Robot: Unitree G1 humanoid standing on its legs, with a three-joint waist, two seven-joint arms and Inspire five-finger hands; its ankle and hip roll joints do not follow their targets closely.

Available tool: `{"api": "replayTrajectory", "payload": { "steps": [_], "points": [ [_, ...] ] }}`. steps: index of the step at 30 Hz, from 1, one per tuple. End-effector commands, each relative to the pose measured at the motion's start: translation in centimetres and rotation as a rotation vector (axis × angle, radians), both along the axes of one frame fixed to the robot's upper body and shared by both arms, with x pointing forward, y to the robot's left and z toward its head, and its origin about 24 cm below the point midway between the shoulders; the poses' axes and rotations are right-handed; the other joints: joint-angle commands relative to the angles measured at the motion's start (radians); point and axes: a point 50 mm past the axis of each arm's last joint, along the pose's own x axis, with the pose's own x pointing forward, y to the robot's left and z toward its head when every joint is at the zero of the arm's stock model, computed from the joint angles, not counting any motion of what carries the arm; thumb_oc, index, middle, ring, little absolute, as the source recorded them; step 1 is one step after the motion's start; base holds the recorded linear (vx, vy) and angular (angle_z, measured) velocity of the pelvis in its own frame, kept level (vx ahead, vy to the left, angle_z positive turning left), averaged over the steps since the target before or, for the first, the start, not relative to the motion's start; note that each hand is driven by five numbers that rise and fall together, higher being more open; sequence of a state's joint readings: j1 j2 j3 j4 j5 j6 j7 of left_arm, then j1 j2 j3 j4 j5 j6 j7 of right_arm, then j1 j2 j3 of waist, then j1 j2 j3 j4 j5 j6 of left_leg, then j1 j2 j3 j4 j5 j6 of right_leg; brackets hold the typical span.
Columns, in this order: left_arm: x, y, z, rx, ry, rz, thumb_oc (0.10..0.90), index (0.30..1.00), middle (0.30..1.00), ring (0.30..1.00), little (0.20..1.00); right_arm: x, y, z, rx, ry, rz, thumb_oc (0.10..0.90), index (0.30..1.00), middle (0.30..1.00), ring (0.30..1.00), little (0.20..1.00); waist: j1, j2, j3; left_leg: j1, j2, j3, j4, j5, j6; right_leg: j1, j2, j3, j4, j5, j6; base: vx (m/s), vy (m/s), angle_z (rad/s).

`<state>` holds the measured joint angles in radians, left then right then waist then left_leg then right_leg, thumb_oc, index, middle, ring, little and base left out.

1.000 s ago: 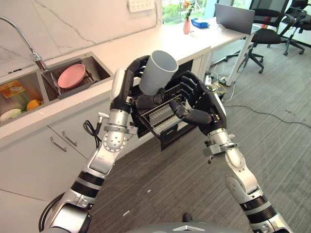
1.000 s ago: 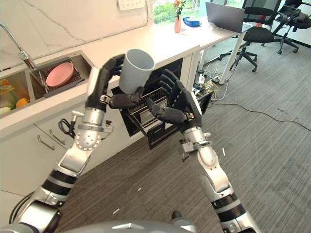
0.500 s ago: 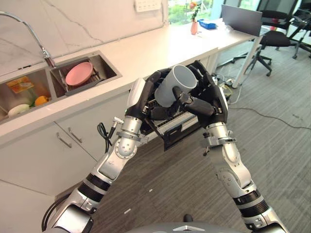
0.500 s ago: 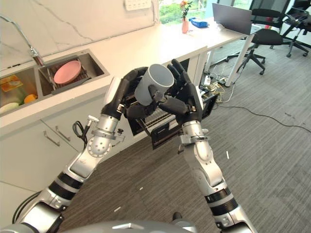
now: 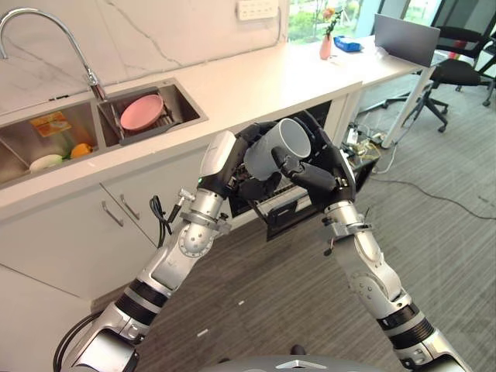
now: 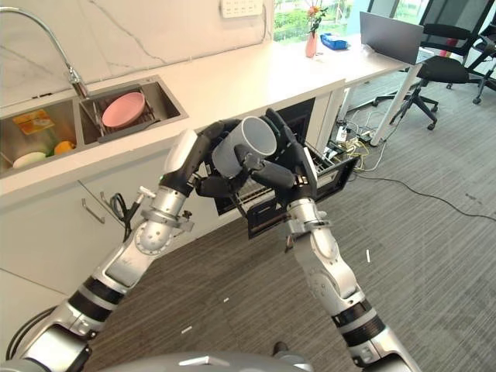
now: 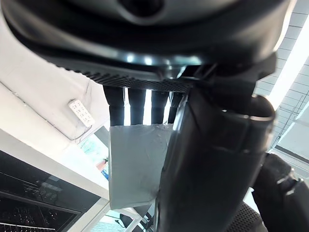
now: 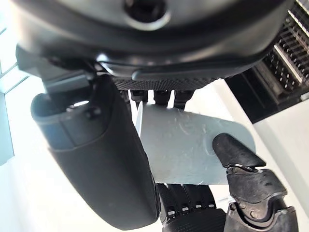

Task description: Place the dishes in the dishwasher.

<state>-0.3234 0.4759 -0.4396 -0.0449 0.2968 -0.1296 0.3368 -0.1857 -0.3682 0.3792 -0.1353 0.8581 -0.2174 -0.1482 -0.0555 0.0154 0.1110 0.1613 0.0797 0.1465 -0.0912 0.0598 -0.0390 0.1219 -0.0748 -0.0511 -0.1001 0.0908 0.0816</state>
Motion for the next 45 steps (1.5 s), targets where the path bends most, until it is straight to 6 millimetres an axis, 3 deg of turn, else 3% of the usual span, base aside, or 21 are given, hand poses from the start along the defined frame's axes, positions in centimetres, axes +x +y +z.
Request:
{"api": "replayTrajectory", "payload": {
  "steps": [1,2,3,4,5,15,16,17,26,34,36,38,40,42,43,44,45],
  "points": [
    [-1.3,-3.5,5.7,0.014,-0.302,-0.217,0.4,0.3,0.3,0.3,0.3,0.4,2.1,5.2,0.136,-0.22,0.181,0.8,0.9,0.9,0.9,0.9,0.008,-0.035,-0.057,0.021,0.043,0.009,0.004,-0.067,-0.069,0.036,-0.074,-0.007,0.018,-0.074,0.078,0.0,0.0,0.0],
    [-1.4,-3.6,5.9,0.033,-0.317,-0.225,0.4,0.3,0.3,0.3,0.3,0.4,2.0,5.0,0.145,-0.212,0.175,0.77,0.855,0.855,0.855,0.855,0.008,-0.036,-0.057,0.02,0.043,0.008,0.004,-0.067,-0.07,0.035,-0.075,-0.008,0.018,-0.073,0.079,0.0,0.0,0.0],
    [-1.4,-3.6,5.9,0.033,-0.317,-0.225,0.4,0.3,0.3,0.3,0.3,0.4,2.0,5.0,0.145,-0.212,0.175,0.77,0.855,0.855,0.855,0.855,0.008,-0.036,-0.057,0.02,0.043,0.008,0.004,-0.067,-0.07,0.035,-0.075,-0.008,0.018,-0.073,0.079,0.0,0.0,0.0],
    [-1.5,-3.7,6.1,0.043,-0.329,-0.236,0.4,0.3,0.3,0.3,0.3,0.5,1.9,5.0,0.152,-0.209,0.175,0.424,0.335,0.335,0.335,0.335,0.009,-0.036,-0.057,0.02,0.043,0.007,0.004,-0.067,-0.07,0.035,-0.075,-0.009,0.018,-0.073,0.079,0.0,0.0,0.0],
    [-1.7,-3.9,6.3,0.058,-0.345,-0.252,0.4,0.3,0.3,0.3,0.3,0.4,2.0,5.2,0.175,-0.211,0.184,0.4,0.3,0.3,0.3,0.3,0.009,-0.037,-0.057,0.018,0.043,0.006,0.004,-0.066,-0.071,0.034,-0.074,-0.01,0.018,-0.073,0.079,0.0,0.0,0.0],
    [-2.1,-4.3,5.9,0.096,-0.354,-0.279,0.4,0.3,0.3,0.3,0.3,0.4,1.0,5.3,0.199,-0.235,0.097,0.4,0.3,0.3,0.3,0.3,0.006,-0.032,-0.057,0.015,0.046,0.003,0.004,-0.065,-0.072,0.031,-0.074,-0.017,0.018,-0.073,0.08,0.0,0.0,0.0],
    [-2.1,-4.2,5.8,0.092,-0.346,-0.275,0.497,0.446,0.446,0.446,0.446,0.4,0.8,5.3,0.204,-0.235,0.074,0.4,0.3,0.3,0.3,0.3,0.006,-0.031,-0.058,0.015,0.047,0.003,0.004,-0.065,-0.072,0.032,-0.075,-0.019,0.018,-0.074,0.08,0.0,0.0,0.0],
    [-2.1,-4.1,5.7,0.083,-0.338,-0.271,0.8,0.9,0.9,0.9,0.9,0.3,0.6,5.3,0.214,-0.238,0.056,0.4,0.3,0.3,0.3,0.3,0.006,-0.03,-0.058,0.015,0.047,0.001,0.004,-0.066,-0.072,0.033,-0.075,-0.02,0.018,-0.074,0.079,0.0,0.003,0.03],
    [-1.5,-1.9,4.2,-0.011,-0.238,-0.163,0.8,0.9,0.9,0.9,0.9,0.2,-1.5,5.2,0.257,-0.254,-0.121,0.4,0.3,0.3,0.3,0.3,0.013,-0.028,-0.06,0.014,0.047,-0.009,0.004,-0.064,-0.072,0.042,-0.075,-0.033,0.017,-0.077,0.075,0.0,0.001,0.04],
    [-1.4,3.9,0.3,-0.128,-0.077,0.146,0.8,0.9,0.9,0.9,0.9,0.3,-4.3,5.2,0.307,-0.257,-0.336,0.4,0.3,0.3,0.3,0.3,0.044,-0.03,-0.054,0.001,0.043,-0.035,0.004,-0.057,-0.073,0.052,-0.076,-0.066,0.019,-0.082,0.069,0.0,0.0,0.11],
    [-1.5,4.5,-0.2,-0.134,-0.06,0.178,0.8,0.9,0.9,0.9,0.9,0.3,-4.5,5.1,0.299,-0.254,-0.35,0.4,0.3,0.3,0.3,0.3,0.048,-0.031,-0.054,-0.003,0.043,-0.039,0.004,-0.055,-0.074,0.053,-0.076,-0.073,0.019,-0.082,0.068,0.0,-0.002,0.19],
    [-2.0,6.9,-2.0,-0.126,0.004,0.292,0.8,0.9,0.9,0.9,0.9,0.7,-5.7,4.9,0.195,-0.245,-0.419,0.4,0.3,0.3,0.3,0.3,0.067,-0.033,-0.048,-0.013,0.042,-0.053,0.004,-0.05,-0.077,0.055,-0.078,-0.091,0.019,-0.085,0.067,0.0,-0.004,0.2],
    [-2.0,7.0,-2.0,-0.126,0.004,0.292,0.8,0.9,0.9,0.9,0.9,0.7,-5.7,4.9,0.195,-0.245,-0.419,0.4,0.3,0.3,0.3,0.3,0.064,-0.033,-0.049,-0.014,0.042,-0.055,0.004,-0.05,-0.077,0.056,-0.078,-0.093,0.019,-0.085,0.067,0.01,-0.004,0.14],
    [-2.9,8.8,-3.7,-0.106,0.079,0.35,0.8,0.9,0.9,0.9,0.9,1.7,-7.4,4.4,-0.059,-0.223,-0.513,0.4,0.3,0.3,0.3,0.3,0.083,-0.037,-0.037,-0.026,0.04,-0.073,0.004,-0.053,-0.08,0.057,-0.077,-0.11,0.021,-0.094,0.067,0.01,-0.012,0.25],
    [-2.9,8.8,-3.7,-0.107,0.078,0.35,0.8,0.9,0.9,0.9,0.9,1.7,-7.4,4.4,-0.059,-0.224,-0.513,0.4,0.3,0.3,0.3,0.3,0.082,-0.037,-0.035,-0.031,0.039,-0.073,0.004,-0.041,-0.079,0.051,-0.078,-0.111,0.023,-0.085,0.065,0.01,-0.015,0.27],
    [-3.5,9.8,-4.9,-0.077,0.131,0.376,0.8,0.9,0.9,0.9,0.9,2.3,-9.2,4.9,-0.331,-0.248,-0.628,0.4,0.3,0.3,0.3,0.3,0.1,-0.04,-0.025,-0.042,0.039,-0.087,0.004,-0.046,-0.081,0.05,-0.076,-0.124,0.022,-0.093,0.068,-0.02,-0.01,0.26],
    [-3.7,10.1,-5.3,-0.067,0.154,0.382,0.8,0.9,0.9,0.9,0.9,2.8,-9.7,4.5,-0.358,-0.223,-0.652,0.4,0.3,0.3,0.3,0.3,0.108,-0.041,-0.02,-0.049,0.039,-0.094,0.004,-0.043,-0.082,0.049,-0.075,-0.131,0.022,-0.093,0.068,0.02,-0.012,0.16]
  ]
}}
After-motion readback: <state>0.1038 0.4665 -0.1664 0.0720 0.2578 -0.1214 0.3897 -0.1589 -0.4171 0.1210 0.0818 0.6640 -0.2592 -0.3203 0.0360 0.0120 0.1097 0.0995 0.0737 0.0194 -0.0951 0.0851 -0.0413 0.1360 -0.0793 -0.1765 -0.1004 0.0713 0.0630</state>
